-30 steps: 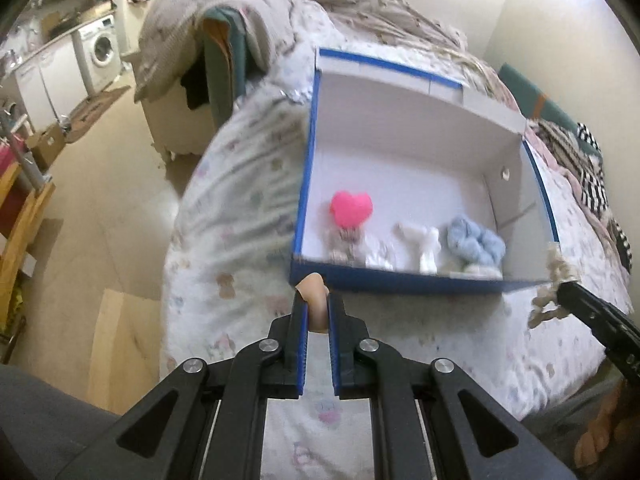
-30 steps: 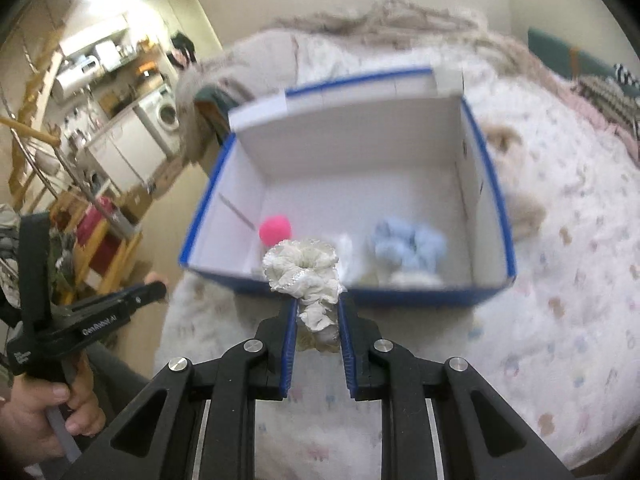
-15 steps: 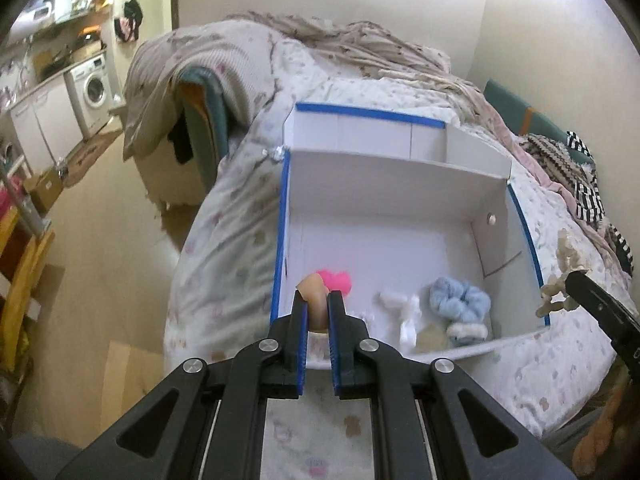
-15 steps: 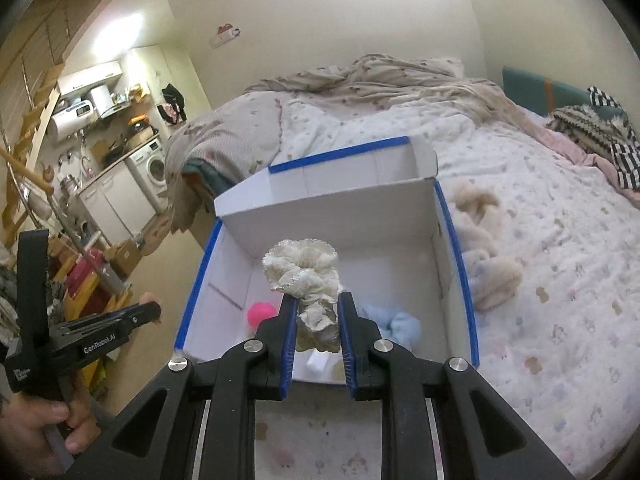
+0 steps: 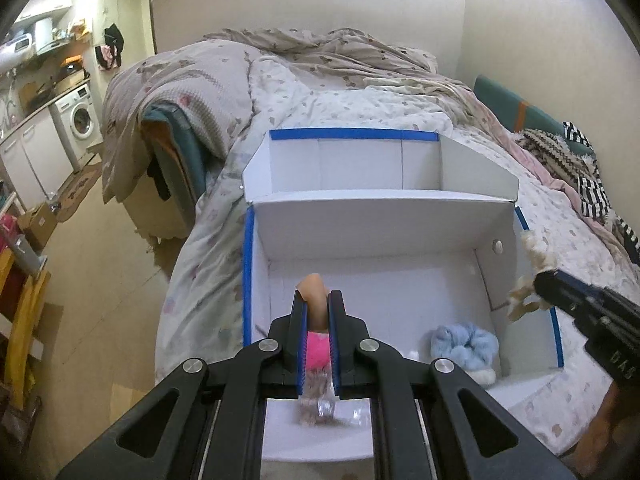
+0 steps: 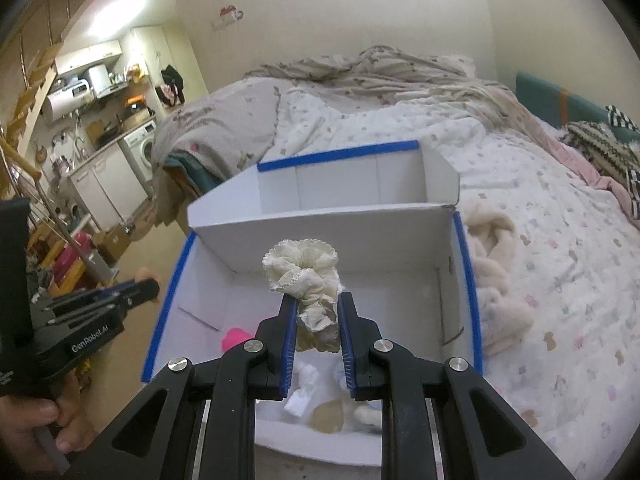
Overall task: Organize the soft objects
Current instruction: 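Carry the lace scrunchie with the right gripper while the left carries the tan roll into the box, then open the left gripper to drop the tan roll while the right releases the lace scrunchie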
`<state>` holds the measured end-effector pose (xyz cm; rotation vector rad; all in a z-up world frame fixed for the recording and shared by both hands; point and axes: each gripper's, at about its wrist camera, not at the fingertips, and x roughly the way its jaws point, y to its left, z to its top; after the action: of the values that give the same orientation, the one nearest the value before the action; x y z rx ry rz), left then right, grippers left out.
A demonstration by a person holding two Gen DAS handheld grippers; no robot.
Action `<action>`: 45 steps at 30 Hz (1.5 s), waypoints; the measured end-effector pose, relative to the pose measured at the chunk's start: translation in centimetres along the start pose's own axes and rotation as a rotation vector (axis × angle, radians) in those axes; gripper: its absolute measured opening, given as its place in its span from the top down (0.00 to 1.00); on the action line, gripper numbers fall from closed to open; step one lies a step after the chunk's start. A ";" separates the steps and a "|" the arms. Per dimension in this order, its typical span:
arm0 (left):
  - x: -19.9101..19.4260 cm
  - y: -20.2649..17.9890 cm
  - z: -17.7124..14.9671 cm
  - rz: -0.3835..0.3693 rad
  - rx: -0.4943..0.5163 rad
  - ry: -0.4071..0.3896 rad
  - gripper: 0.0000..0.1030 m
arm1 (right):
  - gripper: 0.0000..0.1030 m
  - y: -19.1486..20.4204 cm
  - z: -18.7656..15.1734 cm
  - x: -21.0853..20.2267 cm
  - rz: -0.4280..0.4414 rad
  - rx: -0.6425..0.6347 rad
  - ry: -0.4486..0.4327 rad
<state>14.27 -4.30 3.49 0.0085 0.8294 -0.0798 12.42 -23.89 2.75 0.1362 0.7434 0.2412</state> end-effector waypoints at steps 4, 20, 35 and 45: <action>1.9 -0.6 -0.5 -0.006 0.017 -0.019 0.91 | 0.79 -0.8 -0.6 2.3 0.008 0.025 0.049; 7.8 -0.7 -2.5 -0.004 0.025 0.126 0.91 | 0.79 -1.2 -4.4 8.5 -0.004 0.034 0.290; 8.4 -1.3 -3.3 0.016 0.055 0.158 0.74 | 0.78 -1.5 -5.1 9.5 -0.027 0.058 0.336; 7.8 -0.8 -3.0 0.025 0.020 0.131 0.43 | 0.34 -1.7 -4.5 8.6 -0.003 0.092 0.294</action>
<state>17.24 -5.48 -4.26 0.0431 0.9592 -0.0642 15.73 -23.08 -6.56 0.1894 1.0472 0.2269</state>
